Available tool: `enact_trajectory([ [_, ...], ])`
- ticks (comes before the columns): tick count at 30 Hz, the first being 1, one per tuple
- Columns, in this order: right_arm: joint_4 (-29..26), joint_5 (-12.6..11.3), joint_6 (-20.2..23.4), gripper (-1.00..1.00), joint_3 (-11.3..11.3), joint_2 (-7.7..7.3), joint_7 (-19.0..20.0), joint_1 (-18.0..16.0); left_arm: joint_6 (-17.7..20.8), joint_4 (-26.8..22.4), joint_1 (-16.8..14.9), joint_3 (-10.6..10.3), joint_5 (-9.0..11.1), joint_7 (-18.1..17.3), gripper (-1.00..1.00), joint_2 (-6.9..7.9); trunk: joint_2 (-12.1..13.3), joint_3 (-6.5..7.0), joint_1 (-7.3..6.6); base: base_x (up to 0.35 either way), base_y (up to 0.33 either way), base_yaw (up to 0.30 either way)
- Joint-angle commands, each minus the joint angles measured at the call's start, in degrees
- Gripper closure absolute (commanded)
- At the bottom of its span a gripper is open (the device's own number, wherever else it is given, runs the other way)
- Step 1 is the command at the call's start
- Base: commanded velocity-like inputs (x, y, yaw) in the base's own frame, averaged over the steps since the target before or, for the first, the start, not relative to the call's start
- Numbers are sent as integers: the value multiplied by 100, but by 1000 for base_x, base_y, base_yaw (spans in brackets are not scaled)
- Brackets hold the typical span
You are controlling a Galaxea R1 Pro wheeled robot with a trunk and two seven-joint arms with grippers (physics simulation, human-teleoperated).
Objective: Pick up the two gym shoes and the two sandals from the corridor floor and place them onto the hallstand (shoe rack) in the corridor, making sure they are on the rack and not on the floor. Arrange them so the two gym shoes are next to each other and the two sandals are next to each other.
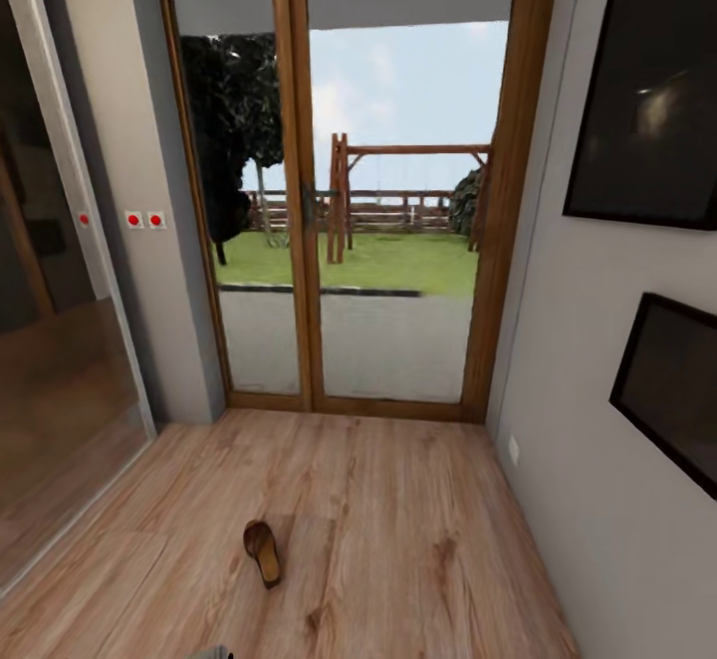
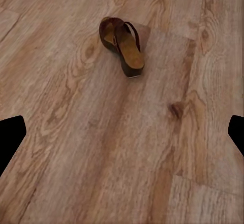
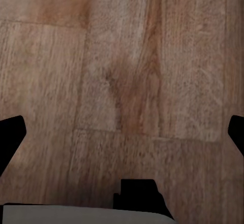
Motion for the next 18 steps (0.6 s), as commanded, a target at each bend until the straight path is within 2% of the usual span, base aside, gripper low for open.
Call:
enact_trajectory([
  [1,4,3,-17,-100,3,-1,-3,-3,-17,4,-4,-11,39,4,-100,1,-2,-6,1,125,-70,146],
  [13,4,3,-17,-100,3,-1,-3,-3,-16,4,4,-4,38,4,-100,1,-2,-6,1,27,-14,254],
  [18,4,3,-17,-100,3,-1,-3,-3,-16,4,2,-3,37,4,-100,1,-2,-6,1,176,-105,79],
])
